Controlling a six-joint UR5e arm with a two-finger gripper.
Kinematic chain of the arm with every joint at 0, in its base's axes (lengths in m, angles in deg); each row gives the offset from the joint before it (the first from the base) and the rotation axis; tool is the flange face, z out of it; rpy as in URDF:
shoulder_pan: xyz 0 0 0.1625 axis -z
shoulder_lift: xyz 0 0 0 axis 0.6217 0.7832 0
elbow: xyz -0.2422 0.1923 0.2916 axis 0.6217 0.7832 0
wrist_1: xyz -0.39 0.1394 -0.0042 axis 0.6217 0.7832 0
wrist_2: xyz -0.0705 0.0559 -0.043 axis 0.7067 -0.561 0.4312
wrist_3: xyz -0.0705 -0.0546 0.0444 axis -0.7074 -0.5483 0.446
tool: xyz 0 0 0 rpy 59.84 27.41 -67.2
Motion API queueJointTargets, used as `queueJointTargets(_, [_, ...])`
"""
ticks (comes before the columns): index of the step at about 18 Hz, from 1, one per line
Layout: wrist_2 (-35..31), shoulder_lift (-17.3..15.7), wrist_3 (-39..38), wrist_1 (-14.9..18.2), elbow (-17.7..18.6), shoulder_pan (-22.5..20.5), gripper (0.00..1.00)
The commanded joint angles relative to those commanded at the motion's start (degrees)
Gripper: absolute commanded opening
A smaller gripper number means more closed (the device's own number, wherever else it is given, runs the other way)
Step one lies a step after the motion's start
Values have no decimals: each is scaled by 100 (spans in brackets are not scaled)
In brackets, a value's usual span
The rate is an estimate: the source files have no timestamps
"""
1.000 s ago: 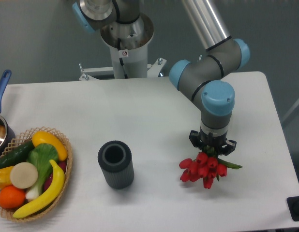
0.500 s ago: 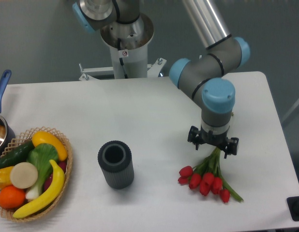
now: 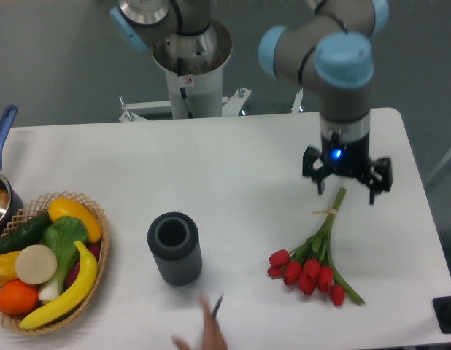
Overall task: Place the flowers on the table
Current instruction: 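Raise the open gripper up away from the tulips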
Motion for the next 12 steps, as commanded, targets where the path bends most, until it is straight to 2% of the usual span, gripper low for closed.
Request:
queueJointTargets(2, [106, -237, 596, 396, 17, -298, 100])
queueJointTargets(5, [211, -475, 1625, 809, 62, -703, 100])
queueJointTargets(12, [300, -520, 1786, 908, 114, -819, 100])
